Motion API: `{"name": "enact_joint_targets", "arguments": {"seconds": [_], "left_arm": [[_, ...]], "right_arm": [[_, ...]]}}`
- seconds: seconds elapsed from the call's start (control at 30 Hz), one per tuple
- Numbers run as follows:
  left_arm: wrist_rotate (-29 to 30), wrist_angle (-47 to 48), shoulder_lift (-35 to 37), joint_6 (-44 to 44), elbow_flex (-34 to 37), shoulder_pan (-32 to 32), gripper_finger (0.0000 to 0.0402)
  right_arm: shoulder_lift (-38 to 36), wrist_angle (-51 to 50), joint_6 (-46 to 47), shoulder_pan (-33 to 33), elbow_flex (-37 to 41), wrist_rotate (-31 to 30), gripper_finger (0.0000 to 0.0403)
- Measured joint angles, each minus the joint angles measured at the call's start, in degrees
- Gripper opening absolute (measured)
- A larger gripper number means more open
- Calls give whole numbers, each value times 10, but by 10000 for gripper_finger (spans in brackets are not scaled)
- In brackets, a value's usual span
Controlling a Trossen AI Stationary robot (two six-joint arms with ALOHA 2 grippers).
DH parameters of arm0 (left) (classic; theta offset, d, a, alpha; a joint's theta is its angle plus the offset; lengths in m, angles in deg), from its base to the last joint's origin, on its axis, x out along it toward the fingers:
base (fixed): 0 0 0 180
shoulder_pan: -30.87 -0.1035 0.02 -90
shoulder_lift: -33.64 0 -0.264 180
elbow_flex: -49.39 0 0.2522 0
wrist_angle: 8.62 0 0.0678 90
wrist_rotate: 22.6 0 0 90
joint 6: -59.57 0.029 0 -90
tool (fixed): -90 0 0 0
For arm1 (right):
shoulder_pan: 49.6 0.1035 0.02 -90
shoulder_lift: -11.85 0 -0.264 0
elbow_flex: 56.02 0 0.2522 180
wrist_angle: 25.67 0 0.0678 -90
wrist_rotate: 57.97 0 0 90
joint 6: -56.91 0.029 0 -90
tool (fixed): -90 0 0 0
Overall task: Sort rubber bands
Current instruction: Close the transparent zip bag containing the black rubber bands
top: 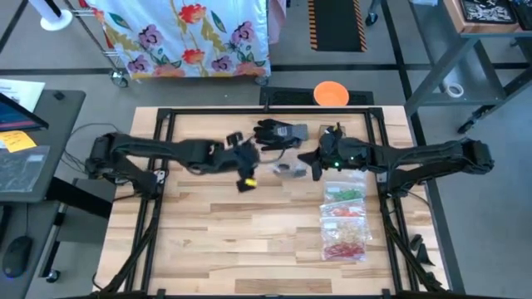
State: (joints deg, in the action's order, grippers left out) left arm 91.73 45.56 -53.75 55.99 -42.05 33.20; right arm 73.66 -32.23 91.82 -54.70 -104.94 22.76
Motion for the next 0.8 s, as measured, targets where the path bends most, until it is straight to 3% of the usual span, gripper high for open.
{"name": "enact_joint_targets", "arguments": {"seconds": [0.13,0.23,0.43,0.63,0.8], "left_arm": [[-11,-117,35,9,134,20,164],[-4,-275,51,32,230,23,164],[38,-562,43,63,329,18,164],[70,-588,39,-5,343,8,164],[70,-582,38,10,343,9,164]], "right_arm": [[4,2,-5,-8,0,-26,0],[10,1,-5,-14,0,-26,0],[21,21,-4,-15,0,-26,0],[21,56,-2,-13,0,-25,0],[20,90,-18,0,0,5,0]]}}
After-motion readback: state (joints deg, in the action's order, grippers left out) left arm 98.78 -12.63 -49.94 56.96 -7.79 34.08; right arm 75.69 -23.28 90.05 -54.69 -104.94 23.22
